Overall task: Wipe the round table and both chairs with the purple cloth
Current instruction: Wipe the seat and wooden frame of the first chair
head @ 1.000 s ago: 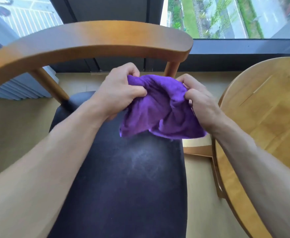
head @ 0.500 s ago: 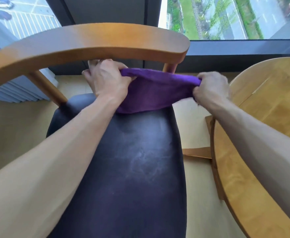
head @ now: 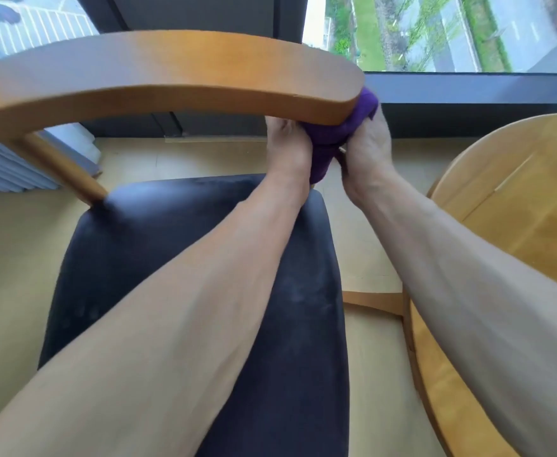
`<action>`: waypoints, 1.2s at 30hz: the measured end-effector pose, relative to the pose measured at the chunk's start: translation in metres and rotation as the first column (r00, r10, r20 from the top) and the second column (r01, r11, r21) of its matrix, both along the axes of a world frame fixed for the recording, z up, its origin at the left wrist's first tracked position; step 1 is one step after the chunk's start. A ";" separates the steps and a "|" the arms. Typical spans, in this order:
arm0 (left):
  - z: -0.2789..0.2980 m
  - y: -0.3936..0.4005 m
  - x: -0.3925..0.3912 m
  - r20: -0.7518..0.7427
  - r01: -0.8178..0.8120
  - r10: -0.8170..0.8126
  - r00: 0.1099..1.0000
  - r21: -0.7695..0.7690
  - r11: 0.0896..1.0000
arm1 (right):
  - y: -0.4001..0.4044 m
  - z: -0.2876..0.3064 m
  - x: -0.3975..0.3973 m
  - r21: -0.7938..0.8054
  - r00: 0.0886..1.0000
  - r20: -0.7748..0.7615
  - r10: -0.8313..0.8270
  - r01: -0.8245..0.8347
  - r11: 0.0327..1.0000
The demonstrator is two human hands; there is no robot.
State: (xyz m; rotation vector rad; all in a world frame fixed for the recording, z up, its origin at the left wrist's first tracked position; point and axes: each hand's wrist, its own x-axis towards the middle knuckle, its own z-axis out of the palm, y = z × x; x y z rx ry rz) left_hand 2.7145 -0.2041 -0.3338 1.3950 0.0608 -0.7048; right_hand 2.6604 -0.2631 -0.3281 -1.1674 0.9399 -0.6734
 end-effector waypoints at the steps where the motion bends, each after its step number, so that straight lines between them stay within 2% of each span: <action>1: -0.009 -0.001 0.001 0.002 0.042 -0.042 0.999 0.075 0.996 | 0.002 -0.008 0.000 0.003 1.000 -0.016 -0.008 0.008 1.000; 3: -0.026 0.004 0.003 0.052 0.164 -0.185 0.981 0.270 0.949 | 0.005 -0.027 -0.003 0.008 0.991 -0.127 0.028 -0.027 1.000; 5: -0.036 0.011 0.006 0.149 0.224 -0.309 0.939 0.416 0.881 | 0.006 -0.045 -0.012 -0.005 0.926 -0.353 0.135 -0.146 0.989; 7: -0.032 0.017 0.005 0.203 0.231 -0.338 0.919 0.418 0.879 | 0.007 -0.055 -0.023 0.016 0.846 -0.486 0.218 -0.241 0.970; 8: -0.027 0.019 0.003 0.216 0.230 -0.323 0.921 0.369 0.901 | 0.007 -0.055 -0.025 0.000 0.852 -0.477 0.217 -0.246 0.969; 10: -0.015 0.021 0.001 0.172 0.179 -0.211 0.962 0.184 0.966 | 0.007 -0.044 -0.021 -0.114 0.928 -0.351 0.126 -0.176 0.978; 11: -0.008 0.020 0.004 0.119 0.134 -0.140 0.983 0.057 0.989 | 0.007 -0.035 -0.017 -0.182 0.970 -0.234 0.066 -0.111 0.977; 13: 0.001 0.016 0.010 0.020 0.025 -0.021 1.000 -0.218 0.976 | 0.007 -0.017 -0.008 -0.246 1.000 0.005 -0.003 0.004 0.969; 14: 0.005 0.014 0.009 -0.005 -0.010 0.009 1.000 -0.273 0.962 | 0.008 -0.012 -0.006 -0.258 0.998 0.067 -0.014 0.031 0.966; 15: 0.005 0.013 0.008 0.004 -0.007 0.008 1.000 -0.245 0.970 | 0.012 -0.011 -0.006 -0.268 0.997 0.078 -0.021 0.041 0.962; 16: 0.001 0.012 0.006 0.024 0.031 -0.028 0.999 -0.164 0.986 | 0.015 -0.012 -0.008 -0.277 0.999 0.034 -0.020 0.029 0.960; 18: -0.011 0.012 0.001 -0.021 0.183 -0.183 0.983 0.036 0.982 | 0.021 -0.023 -0.016 -0.257 0.974 -0.222 0.032 -0.090 0.962; 20: -0.025 0.020 -0.001 -0.013 0.316 -0.320 0.947 0.212 0.925 | 0.025 -0.034 -0.022 -0.162 0.855 -0.497 0.146 -0.257 0.953; 21: -0.029 0.025 0.001 0.025 0.329 -0.345 0.938 0.248 0.911 | 0.027 -0.037 -0.023 -0.127 0.811 -0.560 0.172 -0.288 0.949; 25: -0.018 0.047 0.009 0.123 0.239 -0.265 0.956 0.193 0.952 | 0.049 -0.029 -0.016 -0.205 0.779 -0.627 -0.009 -0.154 0.967; 28: -0.009 0.081 -0.005 0.042 0.278 -0.282 0.959 0.086 0.957 | 0.090 -0.015 -0.023 -0.237 0.832 -0.547 -0.096 -0.044 0.971; 30: -0.007 0.116 -0.015 -0.080 0.183 -0.183 0.980 -0.002 0.983 | 0.120 -0.007 -0.027 -0.216 0.877 -0.478 -0.035 -0.078 0.973; 32: -0.002 0.159 -0.013 -0.210 -0.061 0.045 0.977 -0.073 0.995 | 0.149 -0.004 -0.020 -0.121 0.932 -0.356 0.070 -0.121 0.985; 34: -0.001 0.204 -0.001 -0.294 -0.349 0.299 0.908 -0.135 0.927 | 0.176 -0.003 0.001 0.041 0.973 -0.200 0.118 -0.112 0.993; 36: 0.004 0.244 0.016 -0.271 -0.527 0.484 0.832 -0.113 0.842 | 0.205 0.000 0.033 0.223 0.989 -0.078 0.129 -0.109 0.969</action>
